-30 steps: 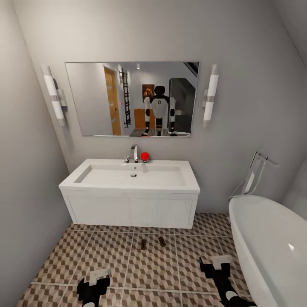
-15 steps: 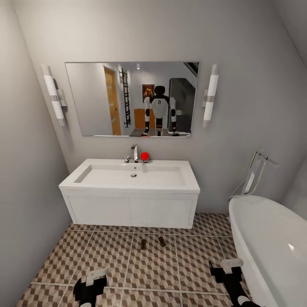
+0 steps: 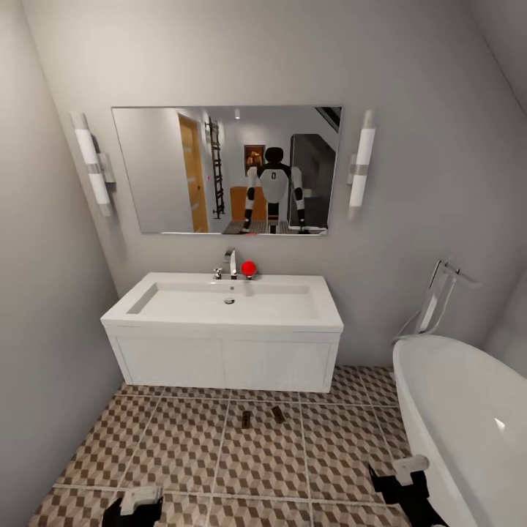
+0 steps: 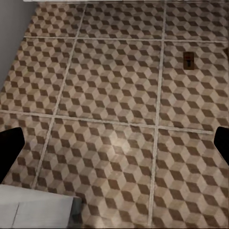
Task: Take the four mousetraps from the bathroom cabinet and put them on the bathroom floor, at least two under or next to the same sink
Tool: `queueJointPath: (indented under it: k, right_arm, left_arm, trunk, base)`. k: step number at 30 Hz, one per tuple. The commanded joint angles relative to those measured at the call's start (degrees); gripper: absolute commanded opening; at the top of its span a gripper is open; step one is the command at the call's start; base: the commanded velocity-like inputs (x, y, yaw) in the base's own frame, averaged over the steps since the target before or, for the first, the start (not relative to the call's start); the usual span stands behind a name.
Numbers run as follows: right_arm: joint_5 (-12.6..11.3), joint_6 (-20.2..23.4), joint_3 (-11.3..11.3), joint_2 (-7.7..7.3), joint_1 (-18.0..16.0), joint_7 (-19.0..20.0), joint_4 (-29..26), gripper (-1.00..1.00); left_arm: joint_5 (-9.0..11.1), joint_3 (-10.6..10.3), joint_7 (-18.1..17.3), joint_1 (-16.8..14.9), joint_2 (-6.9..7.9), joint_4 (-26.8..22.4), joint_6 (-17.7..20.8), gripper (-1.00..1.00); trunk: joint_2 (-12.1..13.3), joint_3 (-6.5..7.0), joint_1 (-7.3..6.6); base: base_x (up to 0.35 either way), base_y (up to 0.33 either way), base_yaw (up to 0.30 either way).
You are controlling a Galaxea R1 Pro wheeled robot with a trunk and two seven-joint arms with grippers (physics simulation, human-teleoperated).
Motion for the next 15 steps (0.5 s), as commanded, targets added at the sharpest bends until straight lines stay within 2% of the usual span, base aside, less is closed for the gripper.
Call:
queueJointPath:
  k: [1,7,15]
  right_arm:
    - [-0.6,-0.2,0.5,-0.03,0.0,0.1,0.0,1.00]
    - [-0.6,-0.1,0.5,0.11,1.1,0.2,0.1,1.00]
    - [-0.6,0.0,0.5,0.31,3.7,0.1,0.1,1.00]
  left_arm:
    - [-0.1,-0.4,0.1,0.3,0.06,0.2,-0.2,1.00]
    - [-0.1,-0.4,-0.4,3.5,0.42,0.2,-0.3,1.00]
    - [-0.1,-0.4,-0.4,6.2,0.47,0.2,-0.5,1.00]
  trunk:
    - [-0.1,-0.13,0.04]
    - [-0.1,-0.13,0.04]
    - [-0.1,-0.13,0.04]
  base:
    - [0.000,0.000,0.000]
    - [0.000,0.000,0.000]
    - [0.000,0.000,0.000]
